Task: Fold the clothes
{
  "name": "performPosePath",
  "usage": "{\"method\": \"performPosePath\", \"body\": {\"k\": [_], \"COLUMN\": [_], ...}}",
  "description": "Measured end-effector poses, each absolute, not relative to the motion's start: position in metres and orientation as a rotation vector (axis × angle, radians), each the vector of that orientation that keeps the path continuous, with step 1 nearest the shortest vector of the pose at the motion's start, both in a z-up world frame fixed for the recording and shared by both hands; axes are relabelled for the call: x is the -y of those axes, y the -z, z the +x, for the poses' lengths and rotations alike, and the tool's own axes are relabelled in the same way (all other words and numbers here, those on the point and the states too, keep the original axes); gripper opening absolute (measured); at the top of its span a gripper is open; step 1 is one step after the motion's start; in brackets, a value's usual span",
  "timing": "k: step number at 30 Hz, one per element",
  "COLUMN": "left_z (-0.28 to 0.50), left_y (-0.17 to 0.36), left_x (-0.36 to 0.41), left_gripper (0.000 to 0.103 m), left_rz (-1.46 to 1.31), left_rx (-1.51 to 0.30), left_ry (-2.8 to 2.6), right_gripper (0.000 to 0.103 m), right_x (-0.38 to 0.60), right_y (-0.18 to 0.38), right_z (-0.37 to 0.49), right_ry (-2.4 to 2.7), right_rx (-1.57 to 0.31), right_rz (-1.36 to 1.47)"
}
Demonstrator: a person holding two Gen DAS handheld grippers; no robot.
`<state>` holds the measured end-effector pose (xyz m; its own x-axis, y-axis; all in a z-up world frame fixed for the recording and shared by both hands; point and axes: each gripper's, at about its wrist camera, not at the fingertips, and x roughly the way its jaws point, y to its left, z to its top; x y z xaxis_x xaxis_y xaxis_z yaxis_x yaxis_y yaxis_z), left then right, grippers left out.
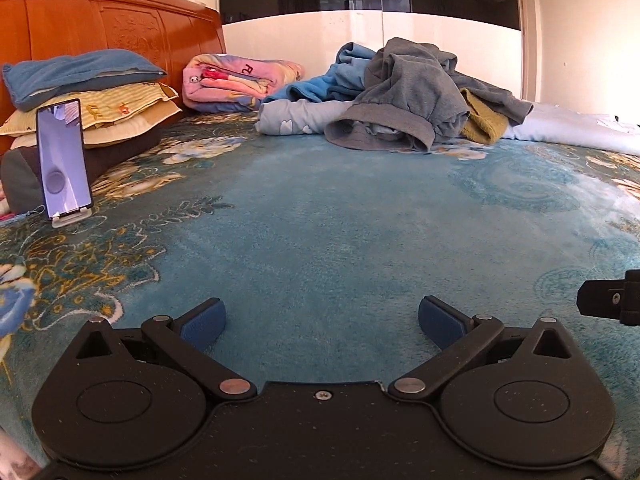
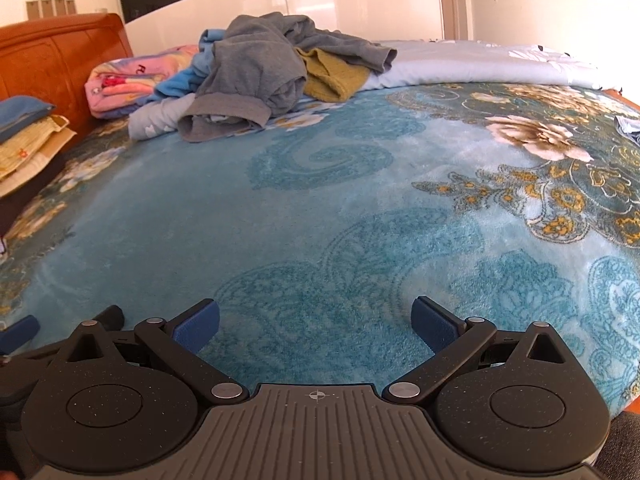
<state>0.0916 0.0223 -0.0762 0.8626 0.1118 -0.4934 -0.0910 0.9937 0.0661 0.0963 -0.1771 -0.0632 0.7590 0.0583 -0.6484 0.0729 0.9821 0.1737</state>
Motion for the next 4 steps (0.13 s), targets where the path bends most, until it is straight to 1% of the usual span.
{"method": "performPosePath", "body": {"k": [4], "left_z": [0.0921], "left_y": [0.0771], "left_x": [-0.0223], "left_gripper": [0.102], "left_rz": [0.04], "left_rx": [-0.519], "left_ry": [-0.108], "right_gripper": [0.103], "right_x": [0.1802], "right_y": [0.0626], "right_z": [0.0948], "right_ry": [0.006], "right_rx": [-0.705], "right_rz": [0.221]}}
